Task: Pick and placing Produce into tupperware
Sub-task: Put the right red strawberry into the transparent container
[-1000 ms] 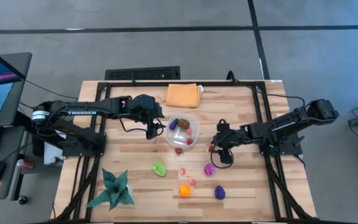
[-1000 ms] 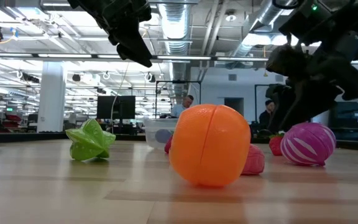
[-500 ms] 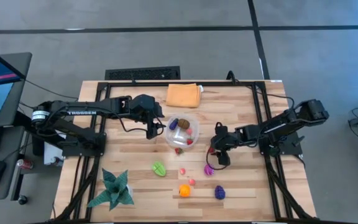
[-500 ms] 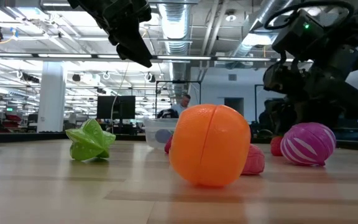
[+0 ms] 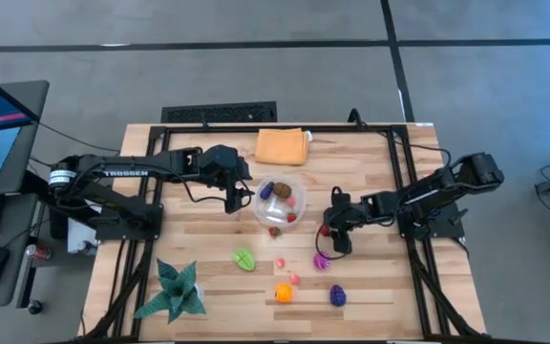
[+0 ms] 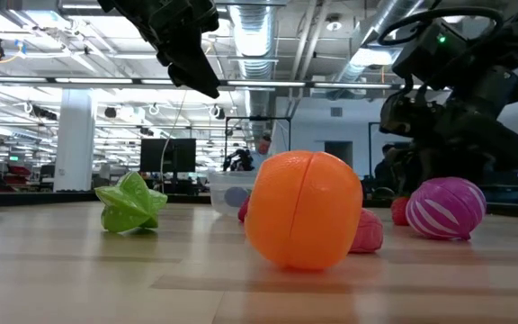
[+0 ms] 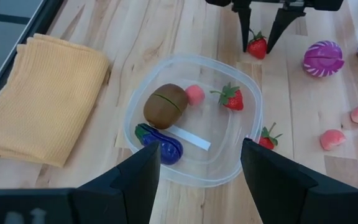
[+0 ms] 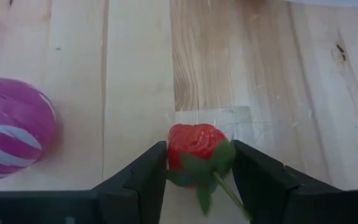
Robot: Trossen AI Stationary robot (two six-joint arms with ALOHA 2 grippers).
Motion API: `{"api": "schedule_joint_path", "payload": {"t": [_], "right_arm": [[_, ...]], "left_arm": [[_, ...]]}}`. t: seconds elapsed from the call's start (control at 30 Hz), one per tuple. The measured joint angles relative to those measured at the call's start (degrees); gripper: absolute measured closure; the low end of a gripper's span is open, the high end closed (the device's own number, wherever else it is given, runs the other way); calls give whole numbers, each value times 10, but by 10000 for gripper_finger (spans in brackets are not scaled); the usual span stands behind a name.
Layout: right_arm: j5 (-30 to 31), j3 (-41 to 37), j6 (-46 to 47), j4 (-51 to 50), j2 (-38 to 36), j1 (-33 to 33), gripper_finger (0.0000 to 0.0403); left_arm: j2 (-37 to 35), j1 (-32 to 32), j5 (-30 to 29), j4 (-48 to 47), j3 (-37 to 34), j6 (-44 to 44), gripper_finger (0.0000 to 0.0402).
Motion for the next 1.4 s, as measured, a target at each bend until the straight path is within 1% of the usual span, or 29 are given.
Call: {"api": "schedule_joint_path", "payload": {"t": [0.1,0.2,0.27,0.47,0.77,0.97,1.07,1.4], "right_arm": [[0,0,6,1,0,0,226],[-1,0,11,2,0,0,237],[-1,0,16,2,0,0,235],[-3,0,22,2,0,0,213],[-3,0,35,2,0,0,232],[-3,0,35,2,0,0,206],[-4,0,35,2,0,0,201],[-3,0,47,2,0,0,222]], "left_arm": [[0,0,0,0,0,0,189],[0,0,0,0,0,0,189],[0,0,0,0,0,0,189],[0,0,0,0,0,0,189],[0,0,0,0,0,0,189],[0,0,0,0,0,0,189],[0,0,0,0,0,0,189],[0,0,0,0,0,0,189]]}}
